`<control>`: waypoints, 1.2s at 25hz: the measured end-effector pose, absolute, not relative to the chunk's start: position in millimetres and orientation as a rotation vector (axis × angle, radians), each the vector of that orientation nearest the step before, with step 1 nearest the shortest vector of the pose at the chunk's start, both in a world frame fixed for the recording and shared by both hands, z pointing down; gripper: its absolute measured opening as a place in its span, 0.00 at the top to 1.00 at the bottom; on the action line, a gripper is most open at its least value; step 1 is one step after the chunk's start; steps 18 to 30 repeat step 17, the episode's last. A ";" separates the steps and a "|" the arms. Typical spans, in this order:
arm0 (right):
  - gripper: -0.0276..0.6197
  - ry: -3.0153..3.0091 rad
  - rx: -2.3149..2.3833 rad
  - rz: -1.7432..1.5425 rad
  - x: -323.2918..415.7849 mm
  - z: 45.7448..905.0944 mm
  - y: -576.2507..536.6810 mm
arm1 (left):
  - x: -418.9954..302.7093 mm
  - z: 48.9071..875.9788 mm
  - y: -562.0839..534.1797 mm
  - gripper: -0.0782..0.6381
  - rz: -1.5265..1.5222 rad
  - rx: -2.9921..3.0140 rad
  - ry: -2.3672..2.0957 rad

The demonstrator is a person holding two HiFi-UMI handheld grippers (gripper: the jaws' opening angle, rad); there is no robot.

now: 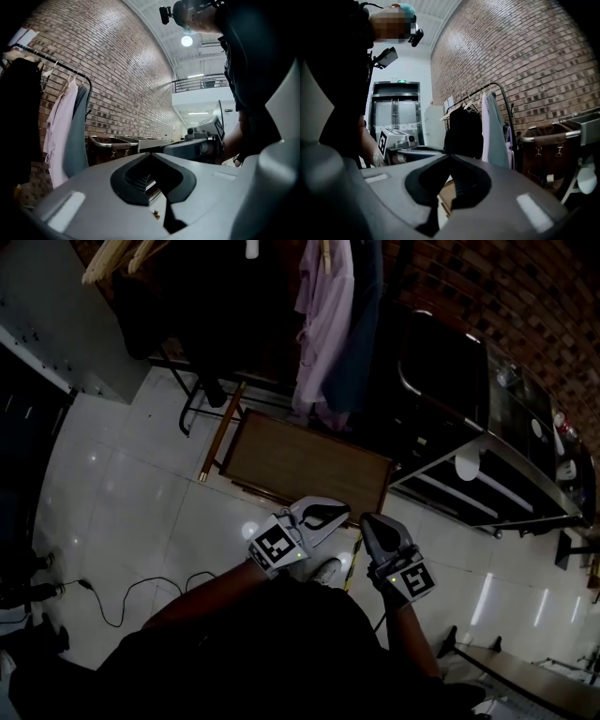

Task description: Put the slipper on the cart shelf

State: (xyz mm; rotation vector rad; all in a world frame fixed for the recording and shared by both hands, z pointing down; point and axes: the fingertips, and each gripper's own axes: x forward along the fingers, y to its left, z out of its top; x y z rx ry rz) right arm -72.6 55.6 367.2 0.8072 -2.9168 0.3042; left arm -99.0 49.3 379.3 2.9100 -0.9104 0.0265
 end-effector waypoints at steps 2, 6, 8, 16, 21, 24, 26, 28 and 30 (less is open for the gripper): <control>0.96 -2.915 0.791 0.305 -69.2 366.6 55.5 | -95.0 376.1 48.5 0.88 0.031 2.919 -0.920; 0.96 -2.924 0.758 0.304 -67.0 366.0 54.2 | -92.5 371.7 48.1 0.88 0.048 2.930 -0.943; 0.96 -2.927 0.752 0.305 -65.1 365.4 53.4 | -91.3 371.7 48.5 0.88 0.054 2.928 -0.952; 0.96 -2.937 0.729 0.304 -63.7 359.9 57.2 | -90.0 366.3 50.1 0.88 0.067 2.927 -0.975; 0.96 -2.936 0.724 0.304 -63.7 359.6 58.3 | -89.7 365.4 50.4 0.88 0.065 2.925 -0.978; 0.96 -2.936 0.724 0.304 -63.7 359.6 58.3 | -89.7 365.4 50.4 0.88 0.065 2.925 -0.978; 0.96 -2.936 0.724 0.304 -63.7 359.6 58.3 | -89.7 365.4 50.4 0.88 0.065 2.925 -0.978; 0.96 -2.936 0.724 0.304 -63.7 359.6 58.3 | -89.7 365.4 50.4 0.88 0.065 2.925 -0.978; 0.96 -2.936 0.724 0.304 -63.7 359.6 58.3 | -89.7 365.4 50.4 0.88 0.065 2.925 -0.978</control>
